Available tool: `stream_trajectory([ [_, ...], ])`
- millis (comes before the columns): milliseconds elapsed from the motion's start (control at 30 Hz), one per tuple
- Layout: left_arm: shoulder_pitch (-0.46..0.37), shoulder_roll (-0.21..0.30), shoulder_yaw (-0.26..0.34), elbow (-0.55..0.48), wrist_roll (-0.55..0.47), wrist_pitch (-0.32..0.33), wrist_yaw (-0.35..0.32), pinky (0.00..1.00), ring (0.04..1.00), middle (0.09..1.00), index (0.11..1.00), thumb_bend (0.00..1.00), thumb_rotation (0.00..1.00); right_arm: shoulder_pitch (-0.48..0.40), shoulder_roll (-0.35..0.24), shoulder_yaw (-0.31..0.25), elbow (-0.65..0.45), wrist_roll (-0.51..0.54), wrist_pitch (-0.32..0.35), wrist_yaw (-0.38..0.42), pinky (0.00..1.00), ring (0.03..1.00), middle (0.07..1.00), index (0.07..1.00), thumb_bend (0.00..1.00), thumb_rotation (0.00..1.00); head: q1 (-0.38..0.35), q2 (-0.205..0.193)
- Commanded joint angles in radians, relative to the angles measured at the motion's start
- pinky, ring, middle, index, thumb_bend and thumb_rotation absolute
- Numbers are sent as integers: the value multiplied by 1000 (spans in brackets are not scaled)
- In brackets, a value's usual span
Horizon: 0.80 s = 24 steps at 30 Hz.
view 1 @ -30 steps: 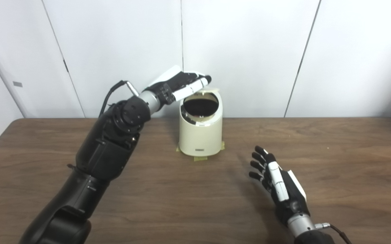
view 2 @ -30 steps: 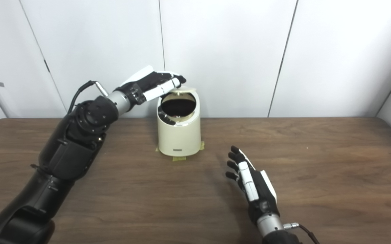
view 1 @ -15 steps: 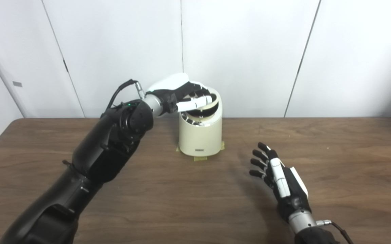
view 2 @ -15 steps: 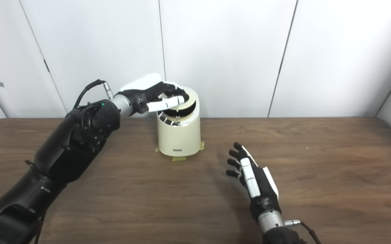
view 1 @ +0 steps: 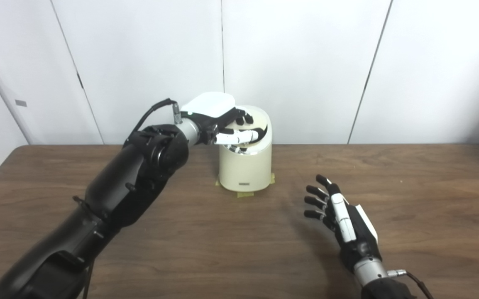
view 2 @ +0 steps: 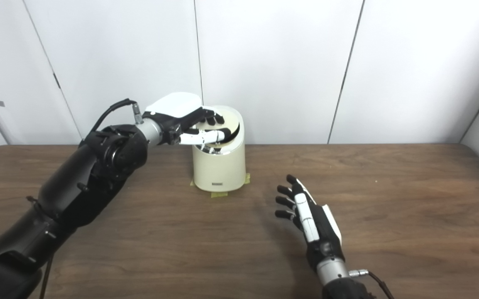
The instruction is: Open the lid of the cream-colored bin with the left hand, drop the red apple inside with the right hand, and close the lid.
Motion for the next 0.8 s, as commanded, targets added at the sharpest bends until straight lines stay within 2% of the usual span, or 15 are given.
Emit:
stream_trajectory([
  [0,-52,12,4,-6,40,-22,5,719,800,799,827,569,1000,-36,-2,2,-36,7,-13,0,701,806,831,917,514,1000,0,2],
  [167,-41,5,3,14,77,-65,17,699,789,785,800,573,1000,-33,-6,8,-45,1,-4,2,695,795,825,918,515,1000,-4,3],
  [233,-39,4,4,17,88,-77,12,720,796,790,798,579,1000,-33,-8,11,-46,-3,-1,2,688,788,820,914,513,1000,-4,4],
  [533,-22,-8,9,42,101,-91,-17,754,824,815,810,599,1000,-34,-10,15,-49,-5,3,1,687,780,813,913,500,1000,-11,9],
  [767,-7,-11,-14,36,123,-99,-46,766,831,827,822,627,1000,-34,-10,17,-53,-3,6,2,683,782,813,914,507,1000,-17,14],
])
